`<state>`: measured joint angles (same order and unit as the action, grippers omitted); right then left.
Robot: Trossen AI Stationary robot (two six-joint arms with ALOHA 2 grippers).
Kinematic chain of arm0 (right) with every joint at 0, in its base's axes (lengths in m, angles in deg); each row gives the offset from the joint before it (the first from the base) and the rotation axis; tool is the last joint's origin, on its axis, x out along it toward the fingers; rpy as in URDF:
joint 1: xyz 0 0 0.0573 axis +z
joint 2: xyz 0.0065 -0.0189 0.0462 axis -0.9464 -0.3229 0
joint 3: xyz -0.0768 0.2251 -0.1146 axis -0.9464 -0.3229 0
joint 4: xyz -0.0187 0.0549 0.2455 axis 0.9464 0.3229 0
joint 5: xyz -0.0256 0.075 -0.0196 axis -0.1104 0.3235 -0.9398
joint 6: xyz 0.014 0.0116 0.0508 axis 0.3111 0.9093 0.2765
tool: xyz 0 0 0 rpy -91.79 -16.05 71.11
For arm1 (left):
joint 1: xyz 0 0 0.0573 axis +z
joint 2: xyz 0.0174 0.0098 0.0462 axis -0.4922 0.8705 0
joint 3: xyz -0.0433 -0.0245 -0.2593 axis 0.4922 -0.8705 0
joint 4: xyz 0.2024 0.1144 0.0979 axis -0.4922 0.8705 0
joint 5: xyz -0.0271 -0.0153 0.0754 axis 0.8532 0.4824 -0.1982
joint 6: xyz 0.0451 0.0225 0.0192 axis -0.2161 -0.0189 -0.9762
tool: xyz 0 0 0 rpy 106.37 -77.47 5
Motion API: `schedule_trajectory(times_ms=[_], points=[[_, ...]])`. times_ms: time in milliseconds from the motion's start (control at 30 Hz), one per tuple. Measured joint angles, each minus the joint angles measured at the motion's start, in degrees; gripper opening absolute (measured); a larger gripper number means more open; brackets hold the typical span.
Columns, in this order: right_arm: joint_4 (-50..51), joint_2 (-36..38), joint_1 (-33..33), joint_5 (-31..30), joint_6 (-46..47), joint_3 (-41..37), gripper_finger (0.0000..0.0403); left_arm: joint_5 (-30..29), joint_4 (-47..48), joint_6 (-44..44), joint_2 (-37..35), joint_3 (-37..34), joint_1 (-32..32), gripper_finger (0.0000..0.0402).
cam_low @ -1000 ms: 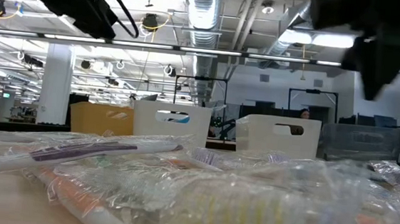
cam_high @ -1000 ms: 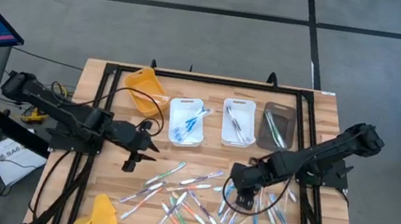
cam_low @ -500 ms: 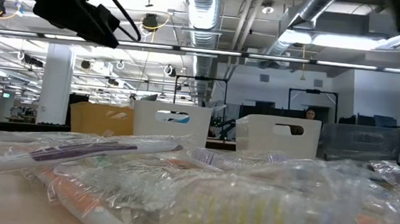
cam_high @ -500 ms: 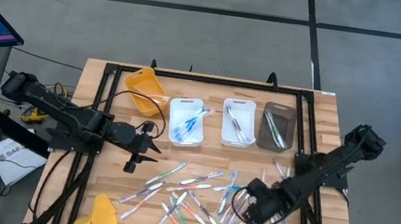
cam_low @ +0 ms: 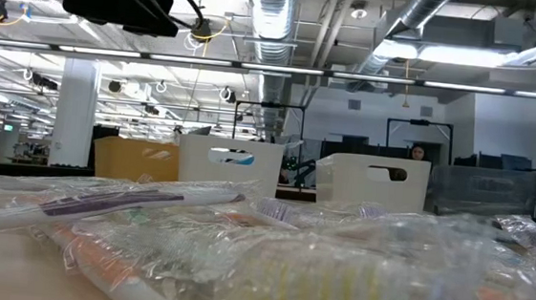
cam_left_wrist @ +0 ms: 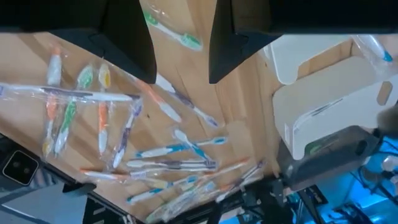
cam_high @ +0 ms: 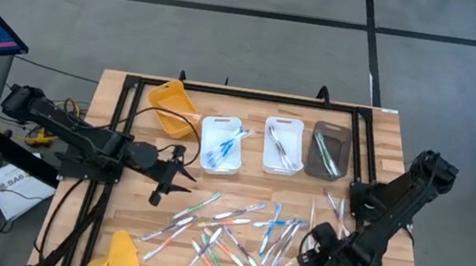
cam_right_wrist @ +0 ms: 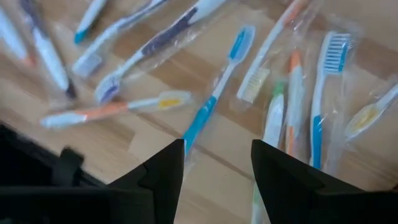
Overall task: Pick & Place Toothbrushes
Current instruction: Put the bottom right green toothbrush into the black bin
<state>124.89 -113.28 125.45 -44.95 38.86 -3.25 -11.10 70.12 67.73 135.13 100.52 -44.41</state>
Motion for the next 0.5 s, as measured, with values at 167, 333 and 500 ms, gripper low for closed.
schedule_trajectory(times_ms=[167,333,500], points=[[-0.15,-2.58,1.40,2.89,-1.32,-0.03,0.0180,0.01,-0.98,-0.15,0.00,0.00,0.57,0.0141],[-0.47,-6.88,2.00,12.00,-1.56,-0.03,0.0184,0.03,-1.20,-0.15,0.00,0.00,2.22,0.0141],[-1.15,-10.14,2.40,14.87,-2.92,0.01,0.0183,0.03,-1.71,-0.13,0.00,-0.02,4.03,0.0141]])
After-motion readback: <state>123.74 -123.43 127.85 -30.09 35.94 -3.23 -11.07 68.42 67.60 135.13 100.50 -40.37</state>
